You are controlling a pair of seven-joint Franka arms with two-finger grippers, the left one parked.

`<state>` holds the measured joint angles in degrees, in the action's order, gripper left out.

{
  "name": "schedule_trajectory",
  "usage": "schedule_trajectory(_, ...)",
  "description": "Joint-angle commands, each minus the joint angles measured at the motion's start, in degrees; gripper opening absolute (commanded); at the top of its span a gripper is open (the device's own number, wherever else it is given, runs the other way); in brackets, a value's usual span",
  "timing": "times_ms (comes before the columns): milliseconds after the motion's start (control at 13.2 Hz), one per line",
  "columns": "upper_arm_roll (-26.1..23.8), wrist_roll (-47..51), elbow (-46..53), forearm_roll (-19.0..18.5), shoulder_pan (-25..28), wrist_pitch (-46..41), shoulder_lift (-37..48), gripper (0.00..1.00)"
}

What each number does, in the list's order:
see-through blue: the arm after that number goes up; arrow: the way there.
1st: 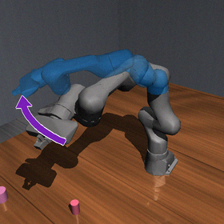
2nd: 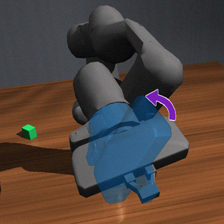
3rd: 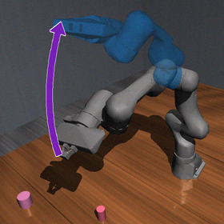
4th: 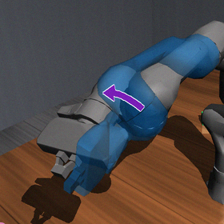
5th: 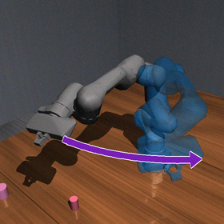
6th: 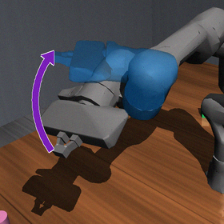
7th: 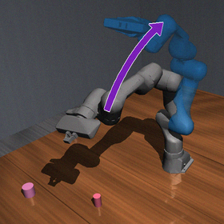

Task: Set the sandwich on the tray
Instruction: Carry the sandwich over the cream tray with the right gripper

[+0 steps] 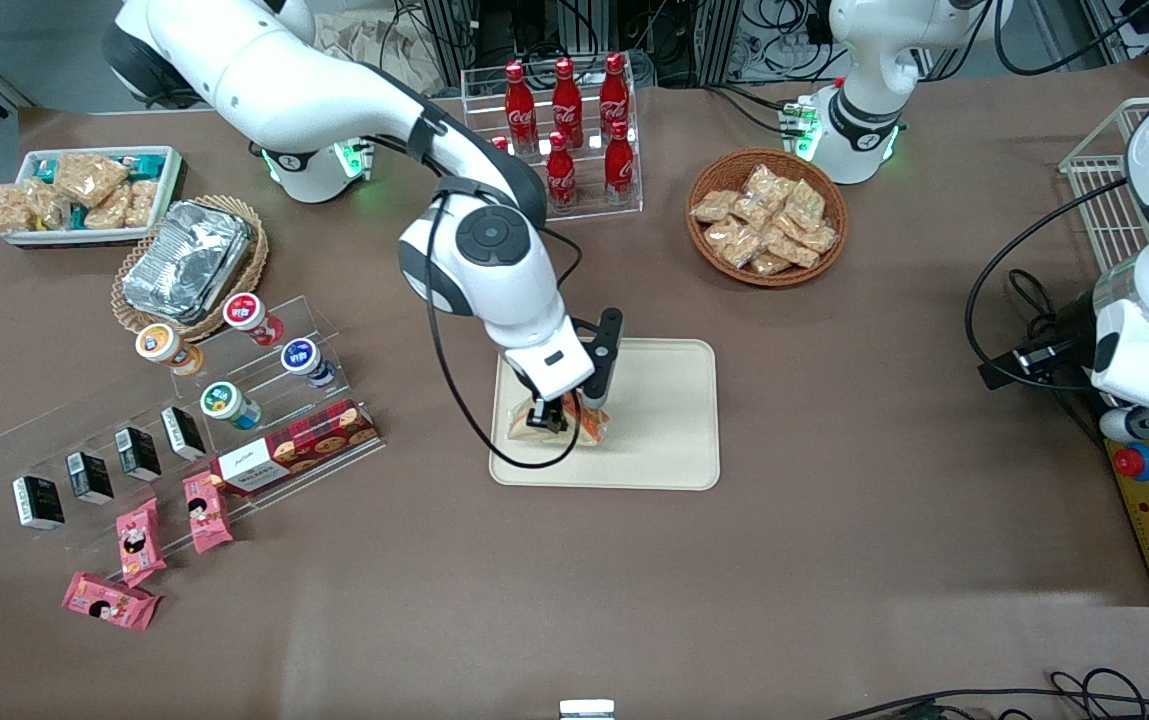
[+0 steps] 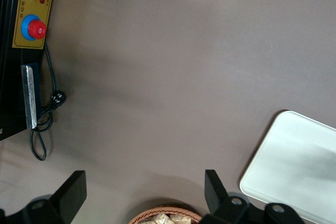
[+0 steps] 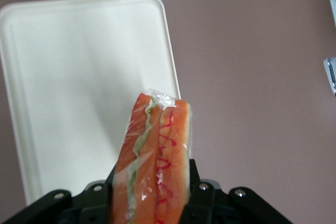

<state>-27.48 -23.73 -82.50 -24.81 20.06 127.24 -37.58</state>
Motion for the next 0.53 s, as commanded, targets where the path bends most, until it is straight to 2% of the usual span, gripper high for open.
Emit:
schedule_trajectory(0,1.1,0.0,1.64,-5.76,1.64,0.99,-2.94,0.5)
schedule_trajectory(228,3.91,-0.09,1.64,-6.39,3.14,1.52,-4.61,0.5)
schedule_trajectory(456,4.63,0.26,1.64,-6.39,3.23,6.43,-7.33,0.5)
